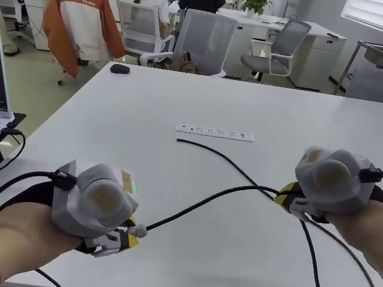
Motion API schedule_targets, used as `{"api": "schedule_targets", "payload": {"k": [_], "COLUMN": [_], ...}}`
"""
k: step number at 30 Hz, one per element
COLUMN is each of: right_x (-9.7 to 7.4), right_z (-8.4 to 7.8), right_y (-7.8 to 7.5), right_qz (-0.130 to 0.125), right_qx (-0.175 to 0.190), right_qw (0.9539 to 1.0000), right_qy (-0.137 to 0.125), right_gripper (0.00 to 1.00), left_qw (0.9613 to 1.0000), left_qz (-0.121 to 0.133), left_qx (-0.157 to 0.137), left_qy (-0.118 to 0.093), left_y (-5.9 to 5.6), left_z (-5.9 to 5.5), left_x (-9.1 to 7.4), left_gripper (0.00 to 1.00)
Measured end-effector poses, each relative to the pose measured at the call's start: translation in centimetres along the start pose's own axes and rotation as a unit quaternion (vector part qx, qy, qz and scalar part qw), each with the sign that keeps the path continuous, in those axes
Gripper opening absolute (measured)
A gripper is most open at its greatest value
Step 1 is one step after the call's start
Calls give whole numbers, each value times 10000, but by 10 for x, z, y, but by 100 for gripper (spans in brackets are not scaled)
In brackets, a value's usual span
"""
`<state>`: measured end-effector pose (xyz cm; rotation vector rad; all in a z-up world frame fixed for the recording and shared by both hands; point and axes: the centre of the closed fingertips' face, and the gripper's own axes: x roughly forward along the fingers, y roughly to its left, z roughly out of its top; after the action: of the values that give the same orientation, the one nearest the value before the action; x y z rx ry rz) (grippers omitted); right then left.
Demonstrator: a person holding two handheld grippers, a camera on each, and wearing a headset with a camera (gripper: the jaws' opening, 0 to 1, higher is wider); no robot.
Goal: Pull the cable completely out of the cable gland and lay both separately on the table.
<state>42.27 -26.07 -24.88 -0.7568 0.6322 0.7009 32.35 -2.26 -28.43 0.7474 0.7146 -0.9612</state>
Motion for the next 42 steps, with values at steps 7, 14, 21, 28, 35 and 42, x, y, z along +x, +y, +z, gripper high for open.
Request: {"api": "schedule_targets", "payload": {"k": [7,14,21,28,35,42], "right_x": [13,39,44,43,49,58], "right_z": [-6,2,26,34,43,92], "right_y": [12,53,85,101,138,185], "right_qz": [220,833,1225,1471,1912,2490], "right_qx": [134,30,-273,-359,-461,-566], "right_qw": [9996,9965,9920,9883,9802,9644], "right_qy": [64,66,-140,-207,-221,-685], "right_gripper": [2,2,2,2,17,22], "left_qw": [9998,9993,9994,9994,9992,9995], "left_qz": [54,77,110,105,243,181], "left_qx": [-101,-249,-233,-203,-155,-145], "left_qy": [-137,-281,-230,-245,-264,-219], "left_y": [4,10,14,13,18,16], "left_z": [3,10,9,12,16,12], "left_x": [-2,-4,-3,1,2,5], "left_gripper": [17,17,17,17,16,16]}}
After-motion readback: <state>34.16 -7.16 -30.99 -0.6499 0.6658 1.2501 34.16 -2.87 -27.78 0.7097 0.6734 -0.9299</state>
